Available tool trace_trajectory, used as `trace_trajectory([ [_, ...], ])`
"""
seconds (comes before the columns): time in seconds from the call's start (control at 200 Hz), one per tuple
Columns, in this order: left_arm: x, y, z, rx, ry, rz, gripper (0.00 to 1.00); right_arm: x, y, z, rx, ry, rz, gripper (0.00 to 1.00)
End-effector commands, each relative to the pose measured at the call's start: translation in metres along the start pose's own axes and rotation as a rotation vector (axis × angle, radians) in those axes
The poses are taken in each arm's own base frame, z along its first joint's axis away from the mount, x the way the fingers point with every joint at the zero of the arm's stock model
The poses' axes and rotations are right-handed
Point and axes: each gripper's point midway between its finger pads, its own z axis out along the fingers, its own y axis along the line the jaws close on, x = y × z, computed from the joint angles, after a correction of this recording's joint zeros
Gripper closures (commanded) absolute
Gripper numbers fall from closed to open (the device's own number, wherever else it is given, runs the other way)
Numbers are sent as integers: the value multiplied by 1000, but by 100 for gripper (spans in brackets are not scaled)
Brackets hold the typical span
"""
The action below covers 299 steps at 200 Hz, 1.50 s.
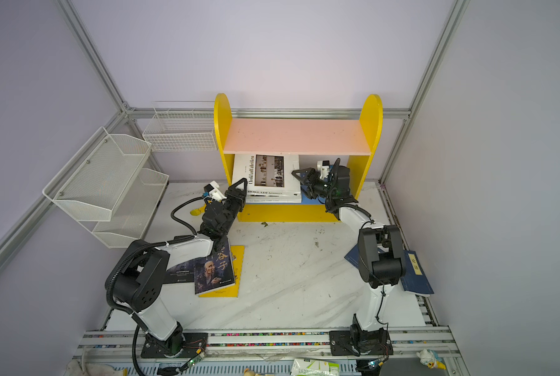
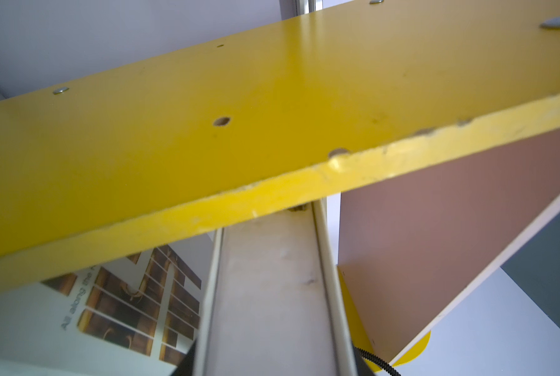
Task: Stacking books/files
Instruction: Place the book at the bookshelf.
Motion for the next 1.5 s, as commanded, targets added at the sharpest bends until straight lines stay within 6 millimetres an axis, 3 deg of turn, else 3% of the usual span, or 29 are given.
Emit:
trace_trajectory([
  [0.0, -17, -58, 15, 143, -76, 6, 64, -16, -6, -12, 129, -82, -70, 20],
  [0.365, -17, -52, 25, 119, -93, 39, 63, -24, -20, -12, 214, -128, -139, 24],
  [0.79, -17, -35, 25, 58, -106, 51, 63, -15, -1, 6, 264, -123, -270, 31],
  [1.03, -14, -32, 27, 36, -95, 57, 63, -12, -1, 12, 308, -126, -307, 43],
  [1.315, -14, -27, 28, 34, -98, 52, 63, -2, -8, 21, 330, -110, -314, 46],
  [1.49, -15, -30, 29, 53, -111, 39, 63, 1, 4, 24, 296, -110, -327, 44],
])
